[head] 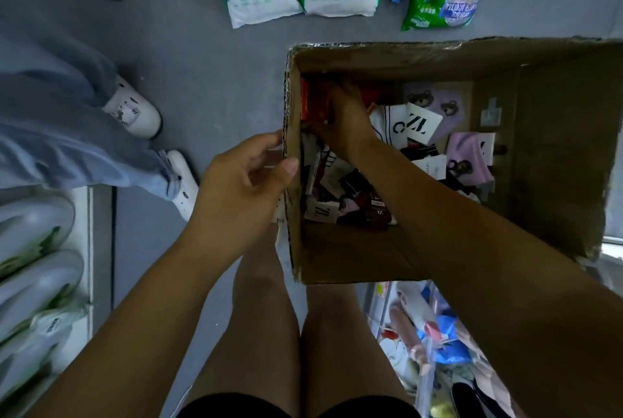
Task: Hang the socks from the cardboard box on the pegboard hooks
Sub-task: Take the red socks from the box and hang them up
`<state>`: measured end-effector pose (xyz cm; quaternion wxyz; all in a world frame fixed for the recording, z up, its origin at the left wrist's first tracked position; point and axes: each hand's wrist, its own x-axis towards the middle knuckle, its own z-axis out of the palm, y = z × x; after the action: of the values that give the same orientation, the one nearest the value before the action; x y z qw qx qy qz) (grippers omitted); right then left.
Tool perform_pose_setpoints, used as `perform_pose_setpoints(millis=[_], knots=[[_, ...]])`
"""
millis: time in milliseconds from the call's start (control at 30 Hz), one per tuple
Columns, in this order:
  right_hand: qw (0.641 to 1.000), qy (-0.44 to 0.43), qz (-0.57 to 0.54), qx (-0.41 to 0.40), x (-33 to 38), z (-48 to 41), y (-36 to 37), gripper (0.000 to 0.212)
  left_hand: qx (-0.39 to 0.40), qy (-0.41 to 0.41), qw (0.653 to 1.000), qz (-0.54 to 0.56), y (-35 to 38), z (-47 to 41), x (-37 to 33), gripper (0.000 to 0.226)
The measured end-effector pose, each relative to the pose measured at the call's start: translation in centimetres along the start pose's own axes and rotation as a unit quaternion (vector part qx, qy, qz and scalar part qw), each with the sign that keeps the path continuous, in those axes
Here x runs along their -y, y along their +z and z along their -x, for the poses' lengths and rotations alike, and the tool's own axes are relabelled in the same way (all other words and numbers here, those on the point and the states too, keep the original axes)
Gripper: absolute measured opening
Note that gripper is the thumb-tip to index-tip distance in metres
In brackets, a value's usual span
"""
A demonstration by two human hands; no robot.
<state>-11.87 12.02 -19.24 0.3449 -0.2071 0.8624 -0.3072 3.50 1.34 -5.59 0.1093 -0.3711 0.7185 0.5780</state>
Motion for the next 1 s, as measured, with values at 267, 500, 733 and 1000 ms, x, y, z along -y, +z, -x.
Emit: perform_pose_setpoints(millis=[267,500,733,1000], knots=[[0.998,-0.017,-0.056,0.004,-0.3,3.4,-4.6,0.072,0.006,-0.006,1.0,-0.005,0.0,0.0,-0.3,0.026],[0.962,-0.011,-0.271,0.015,1.5,11.4,-10.5,0.057,-0.081,0.066,0.985,-0.138,1.2,1.8,-3.0,0.052],[0.803,0.099,-0.58,0.095,4.9,15.6,-12.1,0.034,0.134,0.056,0.983,-0.111,1.1,0.4,-6.7,0.063],[0.86,0.208,-0.459,-0.076,1.4,13.4,-9.1,0.021,0.042,0.065,0.981,-0.176,2.8,0.0,-4.6,0.029]])
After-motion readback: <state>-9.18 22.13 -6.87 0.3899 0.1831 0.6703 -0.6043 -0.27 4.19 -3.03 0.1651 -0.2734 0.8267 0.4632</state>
